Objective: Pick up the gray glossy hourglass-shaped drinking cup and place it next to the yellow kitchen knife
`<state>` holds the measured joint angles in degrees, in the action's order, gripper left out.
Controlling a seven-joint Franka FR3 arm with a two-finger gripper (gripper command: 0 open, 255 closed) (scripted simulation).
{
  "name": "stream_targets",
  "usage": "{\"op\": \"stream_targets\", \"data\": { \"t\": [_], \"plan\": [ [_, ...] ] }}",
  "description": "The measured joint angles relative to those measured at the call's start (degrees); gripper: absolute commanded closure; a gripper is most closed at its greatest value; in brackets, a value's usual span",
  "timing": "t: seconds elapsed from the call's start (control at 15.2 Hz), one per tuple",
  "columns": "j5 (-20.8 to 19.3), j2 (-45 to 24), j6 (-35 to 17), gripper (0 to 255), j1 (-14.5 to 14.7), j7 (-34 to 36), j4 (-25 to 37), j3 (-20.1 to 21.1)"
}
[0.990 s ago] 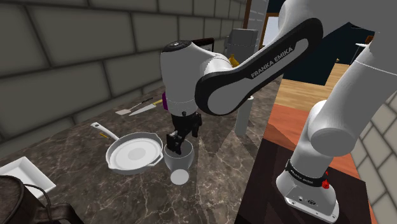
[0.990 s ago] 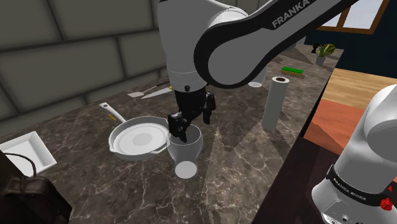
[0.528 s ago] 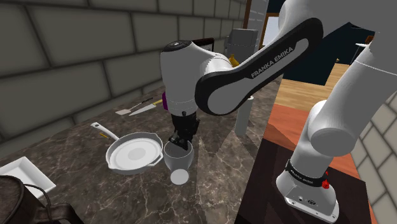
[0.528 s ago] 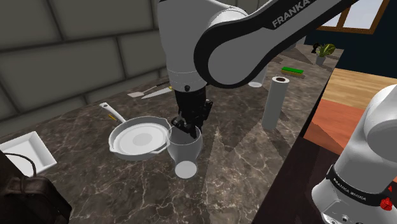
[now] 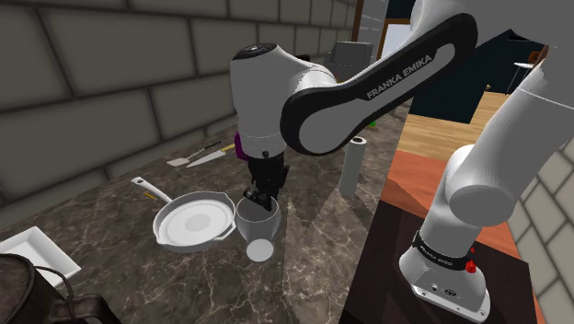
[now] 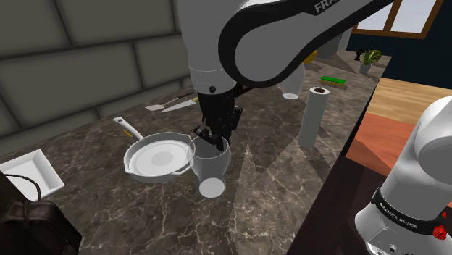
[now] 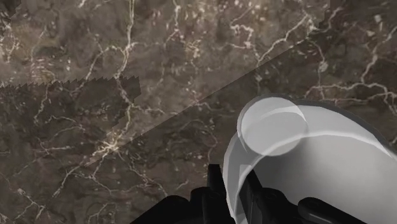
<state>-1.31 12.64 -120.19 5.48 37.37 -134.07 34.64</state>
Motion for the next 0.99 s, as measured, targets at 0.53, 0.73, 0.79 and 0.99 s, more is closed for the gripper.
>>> {"op": "stream_targets", "data": {
  "t": [0.53, 0.73, 0.79, 0.99],
  "plan": [
    [1.44, 2.84, 6.24, 255, 0.28, -1.96, 3.87, -1.16],
    [1.82, 3.68, 8.54, 255, 0.37, -2.47, 5.45, -1.5],
    [1.94, 3.97, 9.27, 255, 0.4, -2.66, 5.93, -1.63],
    [2.09, 4.48, 11.75, 255, 0.37, -3.12, 7.98, -1.98]
  ]
}}
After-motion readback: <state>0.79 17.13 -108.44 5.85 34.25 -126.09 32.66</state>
